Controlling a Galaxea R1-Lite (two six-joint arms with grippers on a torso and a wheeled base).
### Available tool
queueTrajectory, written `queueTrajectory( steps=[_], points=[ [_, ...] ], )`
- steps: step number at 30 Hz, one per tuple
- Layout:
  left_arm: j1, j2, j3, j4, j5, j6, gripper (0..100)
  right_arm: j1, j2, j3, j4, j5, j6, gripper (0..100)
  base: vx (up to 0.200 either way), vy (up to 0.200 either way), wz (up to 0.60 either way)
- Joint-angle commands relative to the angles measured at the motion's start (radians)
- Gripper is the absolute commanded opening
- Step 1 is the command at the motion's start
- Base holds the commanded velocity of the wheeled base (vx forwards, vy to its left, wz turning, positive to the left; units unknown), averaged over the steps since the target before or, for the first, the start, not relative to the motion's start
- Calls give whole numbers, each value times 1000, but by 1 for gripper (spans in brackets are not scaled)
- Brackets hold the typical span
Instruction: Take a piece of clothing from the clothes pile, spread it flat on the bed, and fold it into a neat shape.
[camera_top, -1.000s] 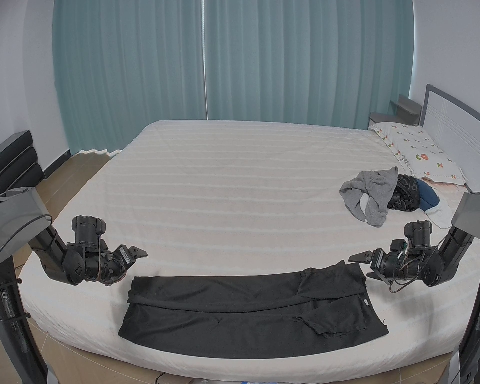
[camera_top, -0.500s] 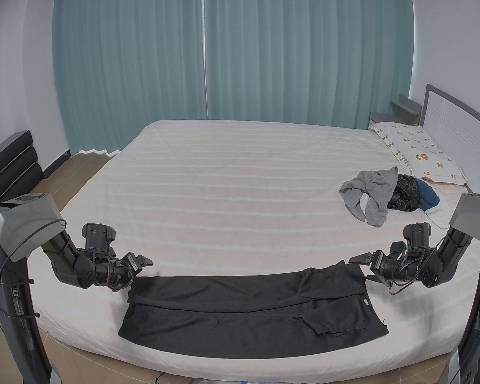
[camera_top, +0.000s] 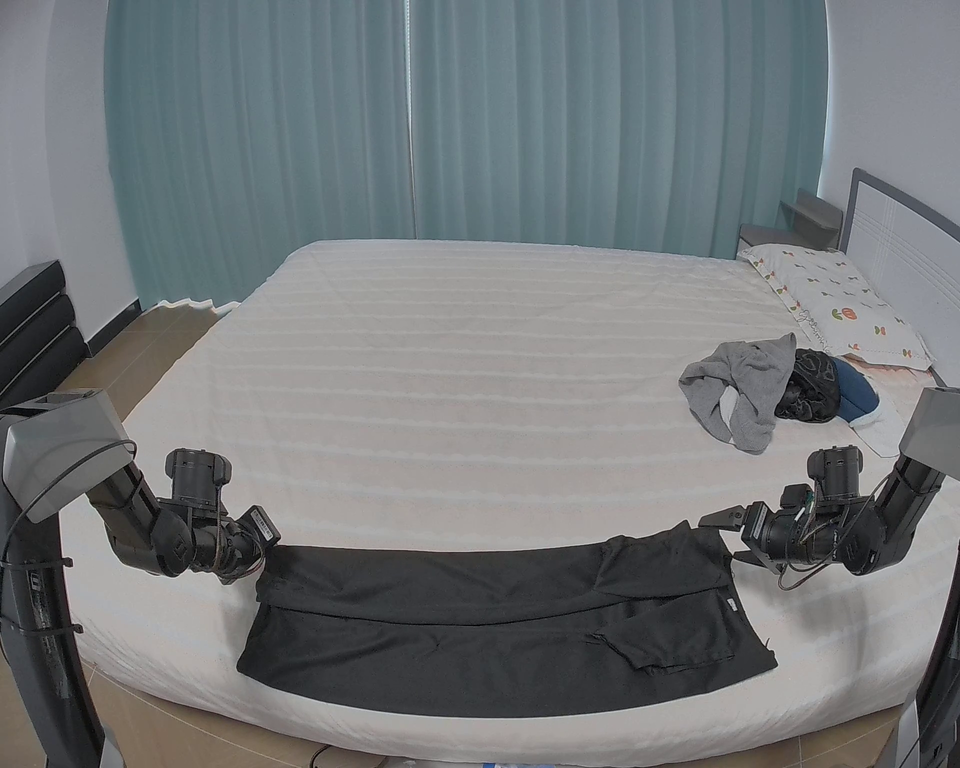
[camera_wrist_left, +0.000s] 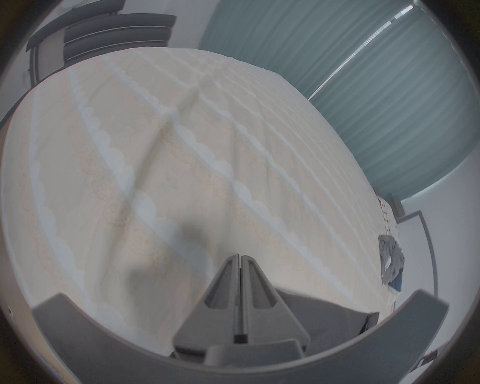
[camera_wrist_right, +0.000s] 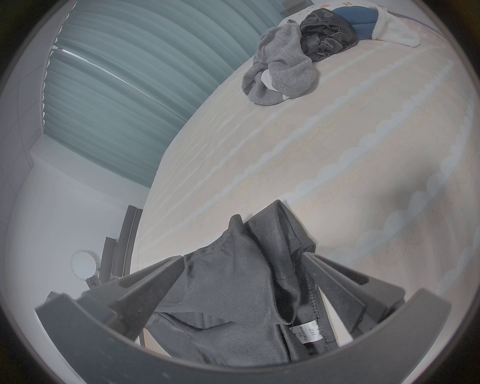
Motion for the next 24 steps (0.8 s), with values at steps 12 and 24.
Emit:
queueTrajectory(
  steps=[12, 24],
  points=[
    [23, 7, -15, -58, 45, -33, 0, 1, 51, -63, 1, -10, 63, 100, 0, 0, 0],
    [31, 33, -32, -59, 45, -33, 0, 11, 102, -114, -3, -48, 72, 100, 0, 0, 0]
  ],
)
